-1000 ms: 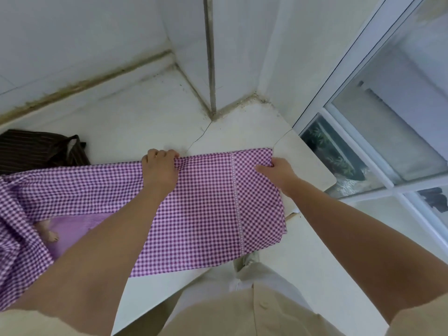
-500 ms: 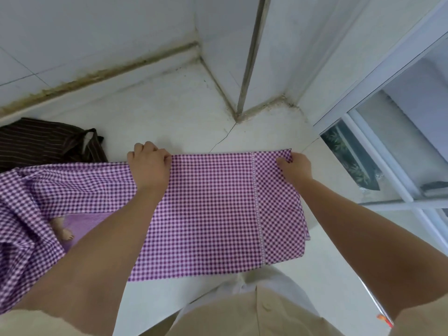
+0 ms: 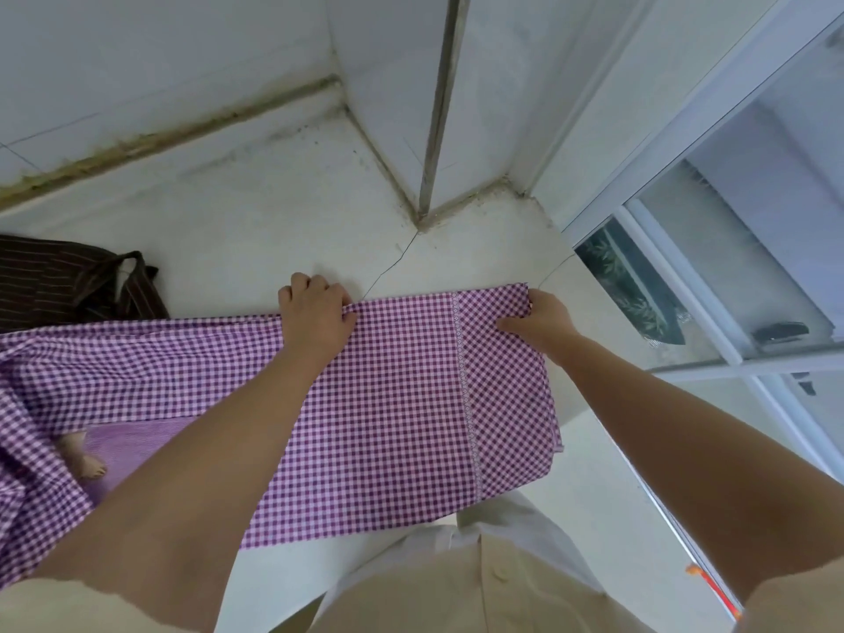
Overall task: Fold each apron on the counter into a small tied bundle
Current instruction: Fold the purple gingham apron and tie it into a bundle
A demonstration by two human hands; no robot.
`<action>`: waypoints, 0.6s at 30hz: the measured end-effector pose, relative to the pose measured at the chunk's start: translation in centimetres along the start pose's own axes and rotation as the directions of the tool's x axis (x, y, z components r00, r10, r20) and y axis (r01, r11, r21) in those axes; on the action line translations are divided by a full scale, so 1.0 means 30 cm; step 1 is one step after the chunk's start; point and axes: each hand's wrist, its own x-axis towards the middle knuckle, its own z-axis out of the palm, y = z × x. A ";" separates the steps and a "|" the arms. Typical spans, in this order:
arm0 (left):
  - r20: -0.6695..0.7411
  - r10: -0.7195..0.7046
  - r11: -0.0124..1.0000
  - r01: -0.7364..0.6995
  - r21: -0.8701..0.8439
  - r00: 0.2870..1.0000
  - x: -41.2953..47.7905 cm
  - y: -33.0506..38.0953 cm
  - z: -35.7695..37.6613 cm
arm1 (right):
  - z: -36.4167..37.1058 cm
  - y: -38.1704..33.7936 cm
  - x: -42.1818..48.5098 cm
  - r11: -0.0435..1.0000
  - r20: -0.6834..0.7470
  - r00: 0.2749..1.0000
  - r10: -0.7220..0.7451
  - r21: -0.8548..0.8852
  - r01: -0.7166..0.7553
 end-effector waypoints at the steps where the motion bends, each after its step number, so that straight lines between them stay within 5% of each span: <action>1: -0.011 -0.009 1.000 0.009 0.015 1.000 0.001 0.012 0.001 | -0.003 0.001 0.006 1.000 -0.013 1.000 -0.018 -0.015 0.018; 5: -0.166 -0.044 0.999 0.045 0.004 0.985 -0.008 0.050 0.009 | -0.028 -0.006 0.048 0.992 -0.106 0.988 -0.110 -0.066 0.103; 10: -0.282 0.093 0.994 -0.104 -0.025 0.955 -0.050 0.136 0.050 | -0.083 -0.036 0.143 0.975 -0.171 0.966 -0.192 -0.148 0.168; 14: -0.191 0.137 0.983 -0.157 -0.097 0.972 -0.085 0.211 0.099 | -0.121 -0.072 0.222 0.965 -0.188 0.952 -0.241 -0.152 0.215; 18: 0.048 0.048 0.996 -0.044 -0.080 0.998 -0.088 0.260 0.147 | -0.167 -0.120 0.275 0.967 -0.138 0.958 -0.251 -0.070 0.244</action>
